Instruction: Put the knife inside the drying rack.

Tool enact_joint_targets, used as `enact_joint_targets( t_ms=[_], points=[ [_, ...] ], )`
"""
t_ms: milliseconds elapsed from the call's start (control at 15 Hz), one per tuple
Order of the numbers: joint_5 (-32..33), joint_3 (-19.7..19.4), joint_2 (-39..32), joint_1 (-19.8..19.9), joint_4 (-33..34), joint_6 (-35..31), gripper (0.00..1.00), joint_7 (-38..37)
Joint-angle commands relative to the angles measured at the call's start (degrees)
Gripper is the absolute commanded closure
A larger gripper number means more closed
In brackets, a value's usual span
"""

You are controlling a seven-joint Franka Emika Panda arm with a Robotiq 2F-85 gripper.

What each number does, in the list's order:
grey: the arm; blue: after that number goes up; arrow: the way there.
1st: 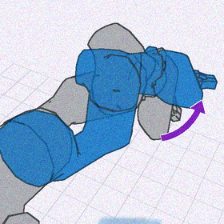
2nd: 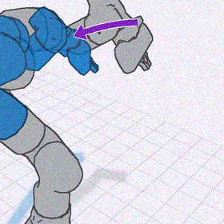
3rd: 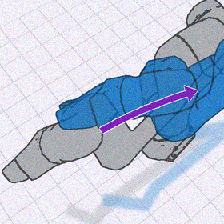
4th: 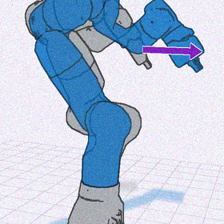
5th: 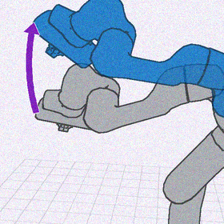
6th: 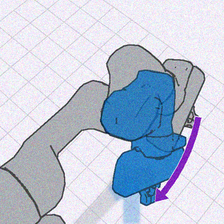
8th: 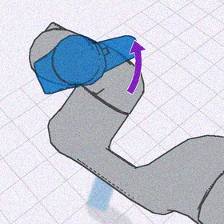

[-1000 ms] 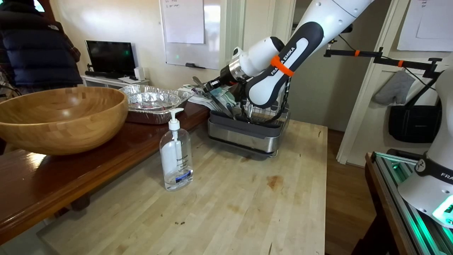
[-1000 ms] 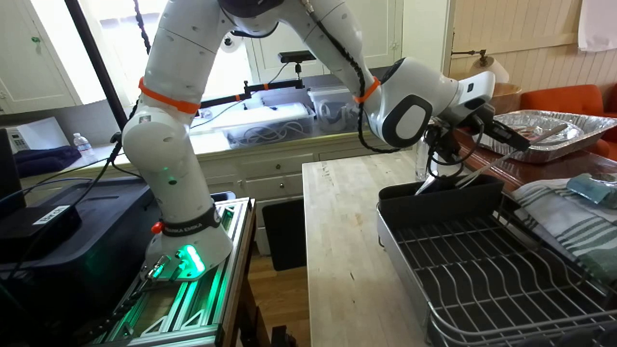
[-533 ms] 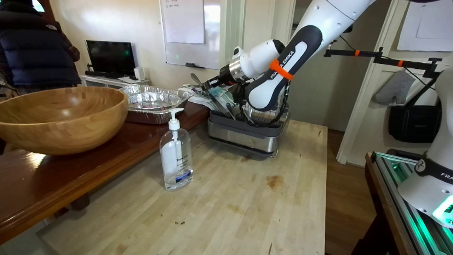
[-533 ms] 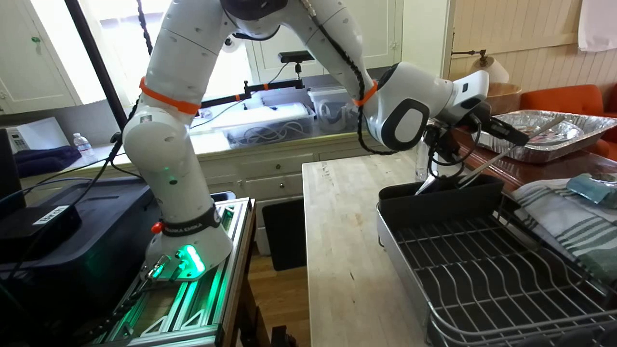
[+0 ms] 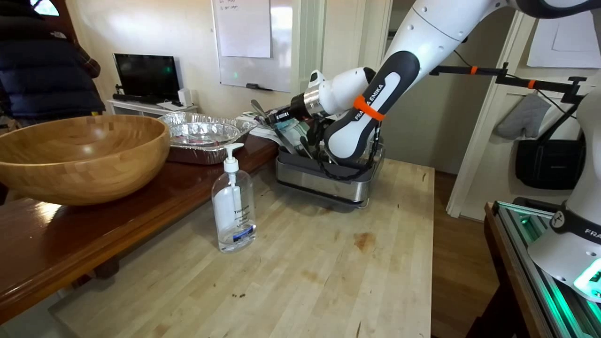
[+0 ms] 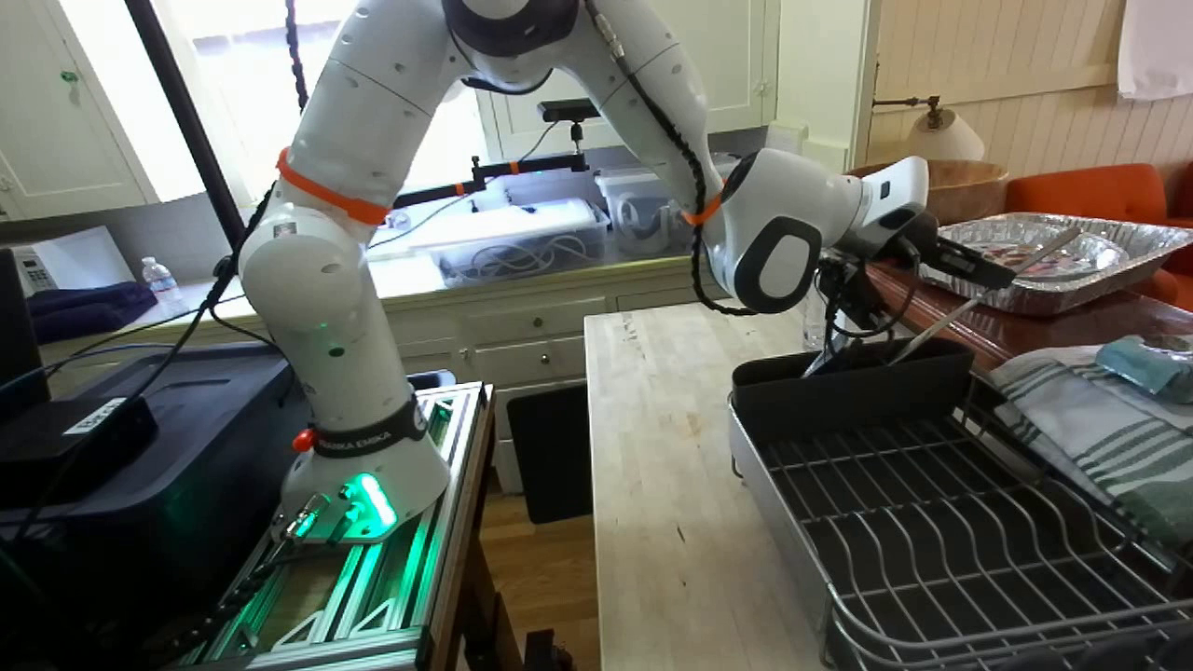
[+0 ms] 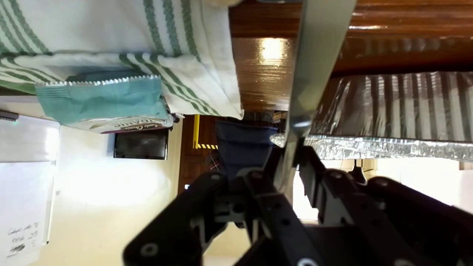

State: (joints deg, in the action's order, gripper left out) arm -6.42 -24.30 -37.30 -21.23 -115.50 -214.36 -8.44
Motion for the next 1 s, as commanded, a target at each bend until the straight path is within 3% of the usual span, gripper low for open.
enact_joint_targets(
  t_ms=[0, 67, 333, 800, 933],
  points=[
    [-2.5, -0.9, -2.6, -1.1, 1.3, -3.7, 0.96, 0.5],
    [-5.8, 5.7, -1.6, 3.8, 1.6, -4.4, 0.96, 7.0],
    [-7.9, 10.2, -2.1, 6.5, 1.6, -4.5, 0.96, 11.3],
    [-10.0, 12.0, -1.6, 7.8, 1.1, -4.1, 0.96, 16.4],
    [-10.6, 9.8, -1.4, 5.8, 0.2, -3.9, 0.96, 15.9]
  ],
)
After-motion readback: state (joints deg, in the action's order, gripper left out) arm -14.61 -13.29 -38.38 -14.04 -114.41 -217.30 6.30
